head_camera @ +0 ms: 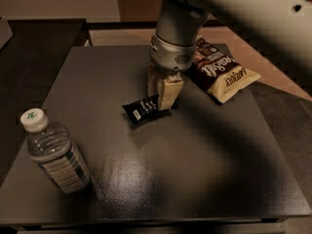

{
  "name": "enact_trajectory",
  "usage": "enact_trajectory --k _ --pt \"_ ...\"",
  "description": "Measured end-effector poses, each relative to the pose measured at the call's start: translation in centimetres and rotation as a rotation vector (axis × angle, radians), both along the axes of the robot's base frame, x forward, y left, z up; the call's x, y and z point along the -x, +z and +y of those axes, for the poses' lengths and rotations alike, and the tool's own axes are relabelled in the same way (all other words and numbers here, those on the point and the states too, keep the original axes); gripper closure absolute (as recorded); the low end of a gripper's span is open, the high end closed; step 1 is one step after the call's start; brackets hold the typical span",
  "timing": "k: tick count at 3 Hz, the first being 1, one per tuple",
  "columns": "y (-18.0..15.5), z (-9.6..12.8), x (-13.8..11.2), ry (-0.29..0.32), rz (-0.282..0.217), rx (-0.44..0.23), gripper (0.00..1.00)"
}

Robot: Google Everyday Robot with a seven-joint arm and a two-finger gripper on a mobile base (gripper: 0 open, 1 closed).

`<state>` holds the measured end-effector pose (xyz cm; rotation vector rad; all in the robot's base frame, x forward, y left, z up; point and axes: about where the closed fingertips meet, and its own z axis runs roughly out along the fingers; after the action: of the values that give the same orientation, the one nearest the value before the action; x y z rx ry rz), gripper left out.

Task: Move rxbar chocolate near blue plastic bottle

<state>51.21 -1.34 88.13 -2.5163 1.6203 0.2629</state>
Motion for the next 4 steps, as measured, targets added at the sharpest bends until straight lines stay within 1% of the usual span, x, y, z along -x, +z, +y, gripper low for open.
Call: enact_trajectory --k 1,2,3,4 --pt "-0.6 -0.1 3.3 0.037 0.032 0.006 1.00" --pt "-1.6 0.8 6.6 0.092 0.065 0.011 1.00" --pt "-2.1 1.3 8.3 0.124 0.082 0.015 1.00" --pt "-2.5 3.2 9.9 0.184 0.081 0.008 1.00"
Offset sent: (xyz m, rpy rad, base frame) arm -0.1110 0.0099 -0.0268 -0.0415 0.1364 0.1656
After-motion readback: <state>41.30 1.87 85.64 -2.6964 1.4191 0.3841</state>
